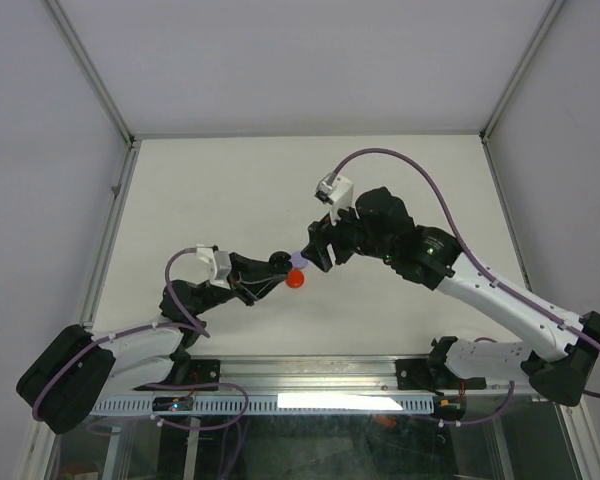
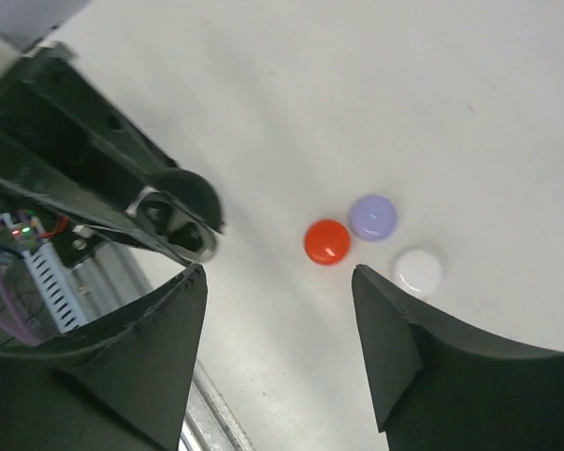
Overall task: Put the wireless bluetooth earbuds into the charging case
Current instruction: Adjust the earbud at the center of the board.
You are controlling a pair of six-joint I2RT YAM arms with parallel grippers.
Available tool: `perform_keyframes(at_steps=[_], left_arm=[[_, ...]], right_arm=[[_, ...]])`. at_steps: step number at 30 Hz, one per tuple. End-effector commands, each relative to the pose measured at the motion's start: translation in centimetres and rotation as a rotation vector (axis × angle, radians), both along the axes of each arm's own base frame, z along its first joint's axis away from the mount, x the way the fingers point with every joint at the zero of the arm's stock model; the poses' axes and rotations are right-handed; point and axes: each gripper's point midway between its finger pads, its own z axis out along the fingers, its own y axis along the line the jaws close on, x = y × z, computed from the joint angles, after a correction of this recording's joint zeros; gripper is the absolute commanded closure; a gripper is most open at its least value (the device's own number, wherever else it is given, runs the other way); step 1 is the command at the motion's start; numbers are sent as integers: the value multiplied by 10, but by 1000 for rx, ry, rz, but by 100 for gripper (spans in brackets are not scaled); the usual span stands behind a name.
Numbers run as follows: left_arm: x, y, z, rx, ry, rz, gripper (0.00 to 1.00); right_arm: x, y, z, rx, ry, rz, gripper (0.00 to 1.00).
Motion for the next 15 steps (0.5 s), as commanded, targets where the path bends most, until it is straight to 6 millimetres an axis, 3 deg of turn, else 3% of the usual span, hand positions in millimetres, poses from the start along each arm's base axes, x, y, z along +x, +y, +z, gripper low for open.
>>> perform_keyframes(at_steps=[1,6,15], left_arm=[[15,13,6,-22,-41,134,99],[24,23,1,-22,-11,214,99],[24,28,-3,-34,18,236,98]], right_arm=[[30,-48,-3,-51,17,-255,33],[61,-101,-37,-106,115,-490,31],[105,-198,-99,-212,237,-817,31]])
